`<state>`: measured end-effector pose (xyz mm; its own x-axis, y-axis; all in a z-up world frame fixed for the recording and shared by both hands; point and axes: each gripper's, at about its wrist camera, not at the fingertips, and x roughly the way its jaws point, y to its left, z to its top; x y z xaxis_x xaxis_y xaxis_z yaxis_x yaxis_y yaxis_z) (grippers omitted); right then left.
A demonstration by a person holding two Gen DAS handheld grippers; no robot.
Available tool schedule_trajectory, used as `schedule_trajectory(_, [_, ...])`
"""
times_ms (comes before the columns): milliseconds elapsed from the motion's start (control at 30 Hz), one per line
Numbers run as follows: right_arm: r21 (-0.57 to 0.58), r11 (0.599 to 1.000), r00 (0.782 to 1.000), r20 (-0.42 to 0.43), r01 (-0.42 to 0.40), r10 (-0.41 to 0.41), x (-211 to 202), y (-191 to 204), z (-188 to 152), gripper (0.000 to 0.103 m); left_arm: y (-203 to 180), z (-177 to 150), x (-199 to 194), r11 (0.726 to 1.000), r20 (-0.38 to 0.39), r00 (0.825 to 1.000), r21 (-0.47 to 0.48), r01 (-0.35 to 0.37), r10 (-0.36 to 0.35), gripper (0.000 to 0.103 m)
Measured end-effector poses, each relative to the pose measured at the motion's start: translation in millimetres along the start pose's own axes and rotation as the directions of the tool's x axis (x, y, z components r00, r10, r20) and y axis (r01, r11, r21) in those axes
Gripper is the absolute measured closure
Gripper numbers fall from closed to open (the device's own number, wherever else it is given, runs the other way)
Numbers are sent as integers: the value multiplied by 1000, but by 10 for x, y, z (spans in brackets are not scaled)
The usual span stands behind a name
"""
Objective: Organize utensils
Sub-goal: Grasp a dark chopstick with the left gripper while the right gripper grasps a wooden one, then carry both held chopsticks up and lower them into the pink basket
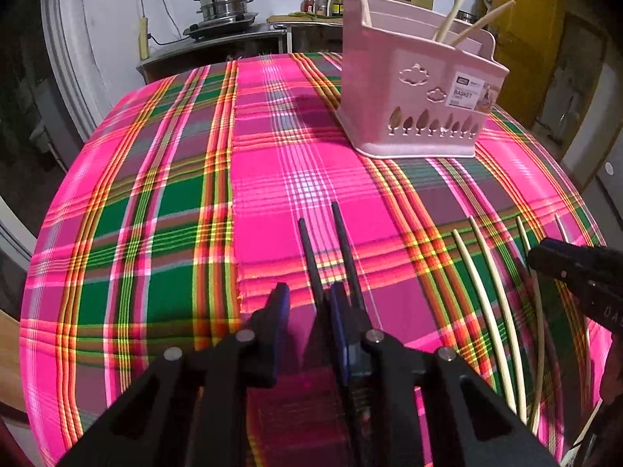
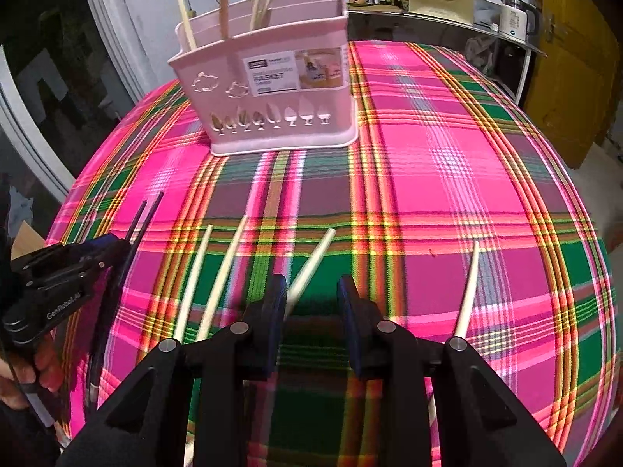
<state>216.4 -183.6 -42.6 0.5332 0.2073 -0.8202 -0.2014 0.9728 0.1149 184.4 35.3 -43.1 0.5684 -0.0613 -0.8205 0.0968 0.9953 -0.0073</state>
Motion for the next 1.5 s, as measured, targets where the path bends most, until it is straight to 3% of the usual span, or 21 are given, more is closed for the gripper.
schedule_trajectory(267, [-14, 998, 998, -27, 63, -63, 168, 68, 161, 77, 13, 23, 21, 1000, -2, 1000, 24, 8, -8, 86])
schedule_trajectory(367, [-35, 994, 994, -27, 103, -104, 201, 128, 189, 87, 1, 35, 29, 1000, -4, 1000, 30, 8, -8, 90])
schedule_trajectory(500, [-52, 994, 995, -43, 93, -95, 240, 147, 241, 97, -64, 52, 29, 999, -16, 1000, 51, 7, -6, 95])
schedule_trajectory(600, [-38, 998, 997, -53, 58, -60, 225, 92, 279, 98, -74, 86, 41, 998, -30, 999, 45, 33, -32, 96])
schedule_trajectory(733, [-28, 999, 999, -22, 27, -27, 81, 58, 305, 98, -78, 125, -27, 997, -18, 998, 38, 63, -62, 97])
schedule_trajectory(1000, [-7, 999, 996, 77, -49, 49, -322, -37, 449, 98, -26, 292, -455, 994, 84, 991, 19, 106, -108, 98])
schedule_trajectory(1500, [-48, 993, 956, 270, -106, 115, -1141, 17, 549, 99, 74, 464, -1181, 989, 241, 959, 18, 149, -149, 98])
